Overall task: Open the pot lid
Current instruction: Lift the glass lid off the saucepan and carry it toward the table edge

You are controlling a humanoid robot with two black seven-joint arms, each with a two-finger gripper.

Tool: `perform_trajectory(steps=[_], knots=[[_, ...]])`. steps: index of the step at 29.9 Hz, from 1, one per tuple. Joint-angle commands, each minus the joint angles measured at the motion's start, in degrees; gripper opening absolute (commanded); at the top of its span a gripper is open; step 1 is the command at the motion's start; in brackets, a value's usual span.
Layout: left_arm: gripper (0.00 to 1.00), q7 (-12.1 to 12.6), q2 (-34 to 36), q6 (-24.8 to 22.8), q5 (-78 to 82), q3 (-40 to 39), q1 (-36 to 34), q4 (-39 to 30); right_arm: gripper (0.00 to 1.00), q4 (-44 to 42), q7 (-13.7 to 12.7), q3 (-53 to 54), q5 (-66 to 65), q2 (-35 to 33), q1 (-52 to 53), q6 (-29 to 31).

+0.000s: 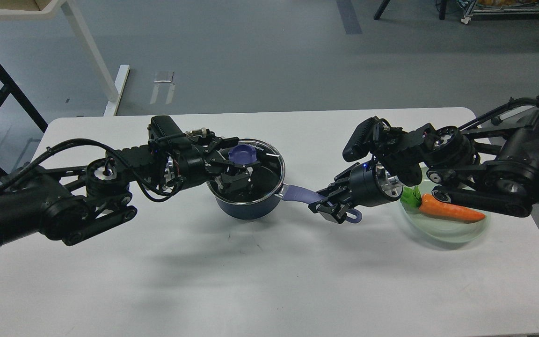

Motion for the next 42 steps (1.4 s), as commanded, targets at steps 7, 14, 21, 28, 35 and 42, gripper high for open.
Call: perform_trajectory(steps=[7,14,21,28,35,42], knots=[[0.45,-0.13,0.09,-0.26,0.14,0.18,0.37,0.01,0.23,-0.18,0.01,0.0,0.0,0.8,-0.06,-0.02],[0.39,-0.39,2.37,-0.27,-0.03,-0.17,-0.24,-1.31,0.23,-0.27,0.01,-0.08,0.0,0.72,-0.5,-0.02],[0.39,-2.06,11.24,-0.35,-5.21,-0.09,-2.0,-3.94,0.24,-0.26,0.01,0.0,0.09,0.71,-0.5,-0.02],[0.39,-3.9,20.91,-0.35,-5.48,0.62,-1.12,-4.3,0.24,-0.27,0.01,0.0,0.09,0.72,-0.41,-0.02],[0.39,-6.01,24.52,1.92,-5.66,5.36,3.7,-0.61,0.24,-0.18,0.01,0.0,0.18,0.63,-0.5,-0.02],[0.41,-6.37,23.38,6.85,-5.74,5.54,10.12,5.98,0.24,-0.09,0.01,0.0,0.18,0.28,-0.5,-0.02]])
